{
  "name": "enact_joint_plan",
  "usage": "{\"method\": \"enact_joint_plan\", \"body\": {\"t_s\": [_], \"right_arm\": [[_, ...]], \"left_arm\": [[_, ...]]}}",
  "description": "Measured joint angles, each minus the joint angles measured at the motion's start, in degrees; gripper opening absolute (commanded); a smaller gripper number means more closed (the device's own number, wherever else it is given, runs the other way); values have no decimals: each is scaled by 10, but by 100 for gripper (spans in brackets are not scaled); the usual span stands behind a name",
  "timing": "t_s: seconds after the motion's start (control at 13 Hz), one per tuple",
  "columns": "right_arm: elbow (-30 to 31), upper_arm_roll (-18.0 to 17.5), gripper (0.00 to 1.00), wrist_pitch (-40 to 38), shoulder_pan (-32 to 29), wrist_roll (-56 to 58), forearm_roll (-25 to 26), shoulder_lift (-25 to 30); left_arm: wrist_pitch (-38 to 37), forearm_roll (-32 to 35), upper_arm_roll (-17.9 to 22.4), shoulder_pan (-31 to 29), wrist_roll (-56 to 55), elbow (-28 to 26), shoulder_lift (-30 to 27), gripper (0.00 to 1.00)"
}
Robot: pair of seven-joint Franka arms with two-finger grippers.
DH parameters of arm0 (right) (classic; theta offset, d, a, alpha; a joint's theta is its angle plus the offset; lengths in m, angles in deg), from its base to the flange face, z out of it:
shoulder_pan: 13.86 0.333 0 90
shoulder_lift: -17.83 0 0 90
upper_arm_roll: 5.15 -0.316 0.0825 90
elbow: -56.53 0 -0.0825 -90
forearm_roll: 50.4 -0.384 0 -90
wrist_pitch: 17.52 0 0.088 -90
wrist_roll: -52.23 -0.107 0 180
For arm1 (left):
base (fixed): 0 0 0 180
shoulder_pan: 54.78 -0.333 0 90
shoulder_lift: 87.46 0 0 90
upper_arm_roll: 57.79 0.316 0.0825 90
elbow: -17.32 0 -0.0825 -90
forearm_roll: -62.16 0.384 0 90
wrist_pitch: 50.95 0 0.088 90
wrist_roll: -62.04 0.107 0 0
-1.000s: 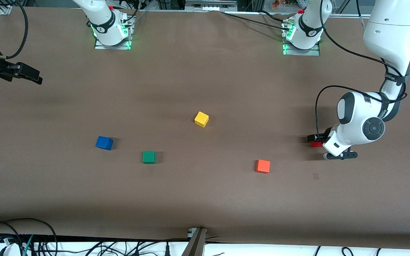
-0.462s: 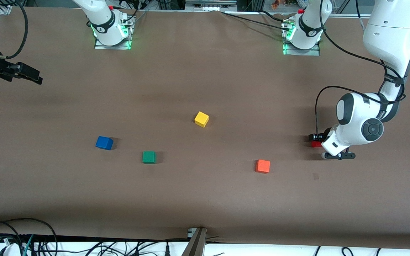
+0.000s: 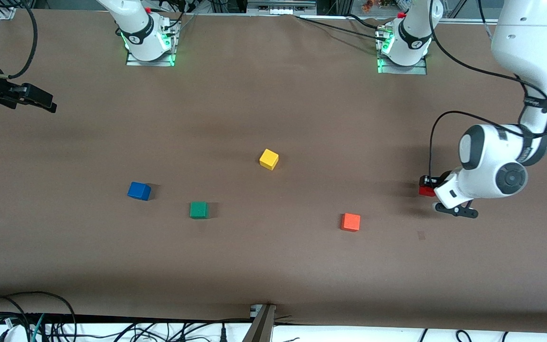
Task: Pass red block to right arm, stack on blue
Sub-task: 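Lift the red cube with the left gripper while the right gripper approaches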
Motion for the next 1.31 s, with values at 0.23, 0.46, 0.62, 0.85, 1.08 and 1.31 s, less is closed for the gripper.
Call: {"method": "enact_joint_plan", "body": {"t_s": [0.23, 0.46, 0.62, 0.85, 1.08, 1.31], "right_arm": [[0, 0, 100, -2, 0, 0, -4, 0], [0, 0, 100, -16, 0, -1, -26, 0], [0, 0, 100, -18, 0, -1, -51, 0], [1, -2, 100, -22, 0, -1, -105, -8], [3, -2, 100, -22, 0, -1, -194, -32], [9, -4, 100, -22, 1, -1, -313, -85]], "left_arm": [[-89, 0, -6, 3, 30, 78, -8, 0], [-142, 0, -19, 14, 65, 125, -12, 0], [-148, -36, -37, 15, 153, 142, -13, 0], [-147, -146, -43, 20, 286, 145, -13, 0], [-139, -272, -43, 32, 429, 142, -12, 0], [-121, -383, -44, 51, 531, 126, -9, 0]]}}
